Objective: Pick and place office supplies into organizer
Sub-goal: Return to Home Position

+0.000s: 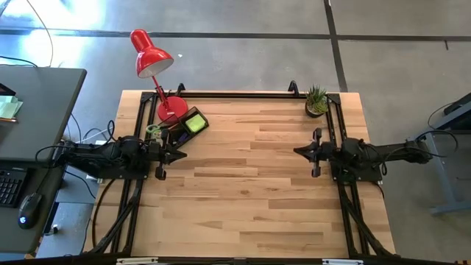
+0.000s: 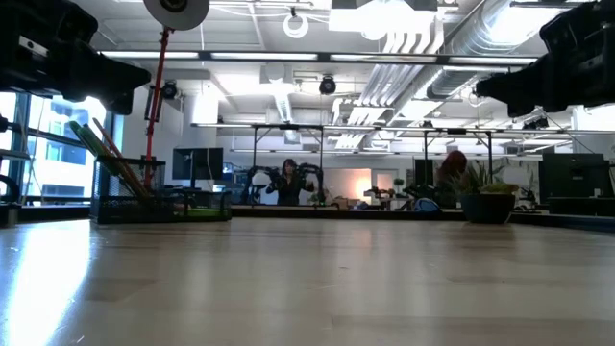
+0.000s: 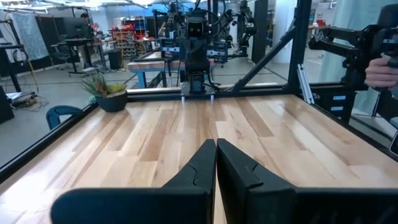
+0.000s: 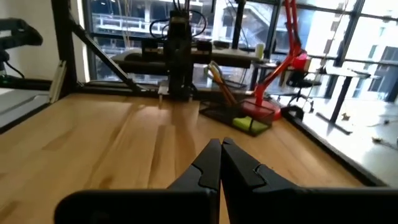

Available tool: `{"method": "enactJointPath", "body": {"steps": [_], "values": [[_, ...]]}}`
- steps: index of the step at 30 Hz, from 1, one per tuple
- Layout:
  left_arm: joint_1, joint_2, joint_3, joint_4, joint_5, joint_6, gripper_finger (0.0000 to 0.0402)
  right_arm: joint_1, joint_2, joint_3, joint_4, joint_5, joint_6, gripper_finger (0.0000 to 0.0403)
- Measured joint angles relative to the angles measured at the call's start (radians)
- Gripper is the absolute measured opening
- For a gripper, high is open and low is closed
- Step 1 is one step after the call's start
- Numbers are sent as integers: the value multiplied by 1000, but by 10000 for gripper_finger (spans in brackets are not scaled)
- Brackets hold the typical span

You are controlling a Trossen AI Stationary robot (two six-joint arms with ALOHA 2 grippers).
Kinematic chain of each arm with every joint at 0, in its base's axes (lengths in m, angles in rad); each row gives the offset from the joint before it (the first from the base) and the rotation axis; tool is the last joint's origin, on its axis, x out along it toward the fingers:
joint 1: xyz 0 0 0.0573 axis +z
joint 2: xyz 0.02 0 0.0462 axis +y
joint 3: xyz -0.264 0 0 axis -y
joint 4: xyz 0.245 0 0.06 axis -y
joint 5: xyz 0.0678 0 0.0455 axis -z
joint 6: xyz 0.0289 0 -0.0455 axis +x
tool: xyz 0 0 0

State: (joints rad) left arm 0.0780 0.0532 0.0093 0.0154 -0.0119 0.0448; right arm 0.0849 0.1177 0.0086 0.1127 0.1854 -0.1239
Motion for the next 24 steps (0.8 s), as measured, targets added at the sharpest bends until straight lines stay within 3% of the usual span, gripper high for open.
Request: {"method": "enactJointPath", "body": {"steps": [9, 18, 24], "values": [[0, 0, 0, 0, 0, 5, 1, -30, 0, 0, -1, 31, -13, 0], [0, 0, 0, 0, 0, 7, 1, -209, 0, 0, 6, -176, 39, 0], [0, 0, 0, -1, 0, 7, 1, -196, 0, 0, -5, -221, 86, 0]]}}
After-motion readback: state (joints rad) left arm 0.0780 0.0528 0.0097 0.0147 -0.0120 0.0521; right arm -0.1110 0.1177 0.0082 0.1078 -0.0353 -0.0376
